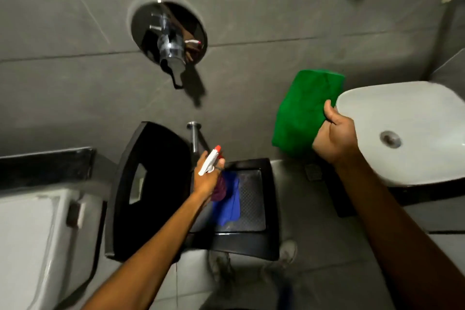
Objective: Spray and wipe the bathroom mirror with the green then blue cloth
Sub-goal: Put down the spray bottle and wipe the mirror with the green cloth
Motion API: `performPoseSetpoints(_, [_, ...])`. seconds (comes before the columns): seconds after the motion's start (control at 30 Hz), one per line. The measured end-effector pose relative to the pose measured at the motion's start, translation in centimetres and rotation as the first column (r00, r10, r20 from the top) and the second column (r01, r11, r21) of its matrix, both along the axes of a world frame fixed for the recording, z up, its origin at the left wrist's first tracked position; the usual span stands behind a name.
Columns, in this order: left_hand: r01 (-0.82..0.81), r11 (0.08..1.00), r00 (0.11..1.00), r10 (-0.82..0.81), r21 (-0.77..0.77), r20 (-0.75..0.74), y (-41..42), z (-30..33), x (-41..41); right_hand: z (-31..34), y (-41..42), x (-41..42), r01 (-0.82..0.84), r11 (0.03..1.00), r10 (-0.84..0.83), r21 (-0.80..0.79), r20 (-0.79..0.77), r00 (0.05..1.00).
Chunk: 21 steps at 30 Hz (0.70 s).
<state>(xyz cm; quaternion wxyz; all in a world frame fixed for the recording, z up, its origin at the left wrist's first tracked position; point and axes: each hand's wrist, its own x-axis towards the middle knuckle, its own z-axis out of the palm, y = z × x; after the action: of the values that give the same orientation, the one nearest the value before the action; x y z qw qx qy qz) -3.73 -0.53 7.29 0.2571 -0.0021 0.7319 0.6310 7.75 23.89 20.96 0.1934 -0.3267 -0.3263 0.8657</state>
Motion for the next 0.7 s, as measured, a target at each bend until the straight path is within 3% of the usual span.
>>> performPoseSetpoints(0.1, [-0.132, 0.982, 0.987, 0.143, -0.132, 0.076, -1.5, -4.6, -0.6, -4.6, -1.5, 0.6, 0.017, 0.999, -0.014, -0.049, 0.061, 0.998])
performPoseSetpoints(0.2, [-0.127, 0.954, 0.992, 0.128, -0.271, -0.014, -2.5, -9.2, -1.2, -8.4, -2.6, 1.1, 0.035, 0.995, -0.027, -0.096, 0.082, 0.996])
performPoseSetpoints(0.5, [-0.244, 0.948, 0.967, 0.254, -0.203, 0.027, -3.3, -16.0, -2.1, -14.3, -3.9, 1.5, -0.003, 0.990, 0.017, -0.144, 0.092, 0.996])
performPoseSetpoints(0.57, [-0.229, 0.940, 0.971, 0.239, -0.255, 0.008, -3.5, -16.1, -2.1, -14.2, -4.1, 1.4, -0.002, 0.987, 0.014, -0.162, 0.076, 0.997])
performPoseSetpoints(0.7, [-0.276, 0.827, 0.858, 0.442, -0.489, 0.263, -2.5, -14.5, -0.2, -12.2, -4.3, 1.2, 0.012, 0.977, -0.003, -0.211, 0.043, 0.999])
